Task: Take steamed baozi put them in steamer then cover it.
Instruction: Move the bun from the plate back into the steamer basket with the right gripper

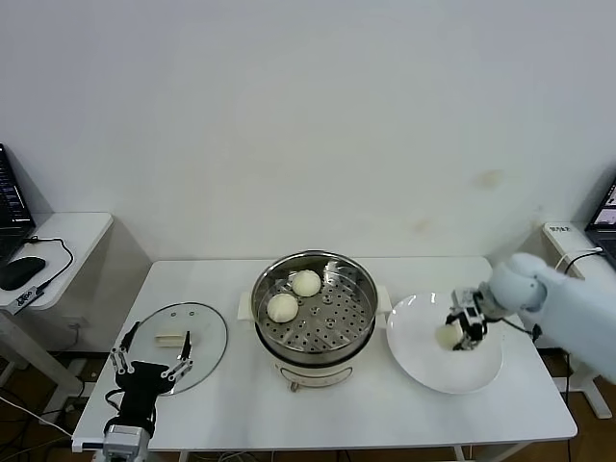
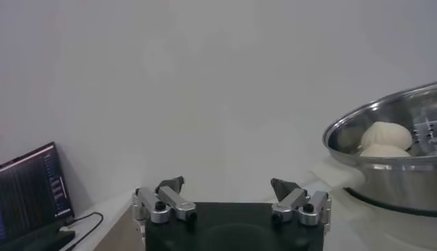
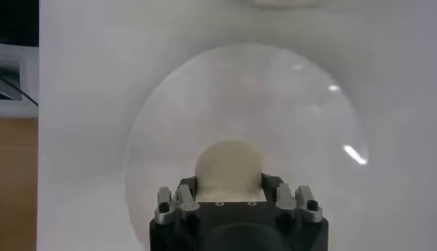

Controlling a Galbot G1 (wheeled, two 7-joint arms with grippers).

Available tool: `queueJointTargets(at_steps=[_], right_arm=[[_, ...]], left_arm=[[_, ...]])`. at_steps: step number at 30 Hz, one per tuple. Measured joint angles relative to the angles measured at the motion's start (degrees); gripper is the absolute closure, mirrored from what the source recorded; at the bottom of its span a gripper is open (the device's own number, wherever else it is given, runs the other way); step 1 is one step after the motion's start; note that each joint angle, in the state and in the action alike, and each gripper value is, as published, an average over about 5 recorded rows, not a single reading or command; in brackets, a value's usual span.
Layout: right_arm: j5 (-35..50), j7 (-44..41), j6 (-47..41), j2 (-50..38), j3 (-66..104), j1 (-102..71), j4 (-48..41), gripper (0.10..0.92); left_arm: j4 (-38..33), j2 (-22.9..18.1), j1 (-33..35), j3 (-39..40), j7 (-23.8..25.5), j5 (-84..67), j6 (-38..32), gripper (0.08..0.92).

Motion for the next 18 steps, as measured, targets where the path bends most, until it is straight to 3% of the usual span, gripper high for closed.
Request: queueJointTargets(at_steps=[18], right_arm=[[12.78,0.56,-2.36,9.74,-13.95,28.28,5.02,0.415]], left_arm=[[-0.41,-0.27,-0.13,-0.71,-0.08,-0.38,-0.06,0.177]])
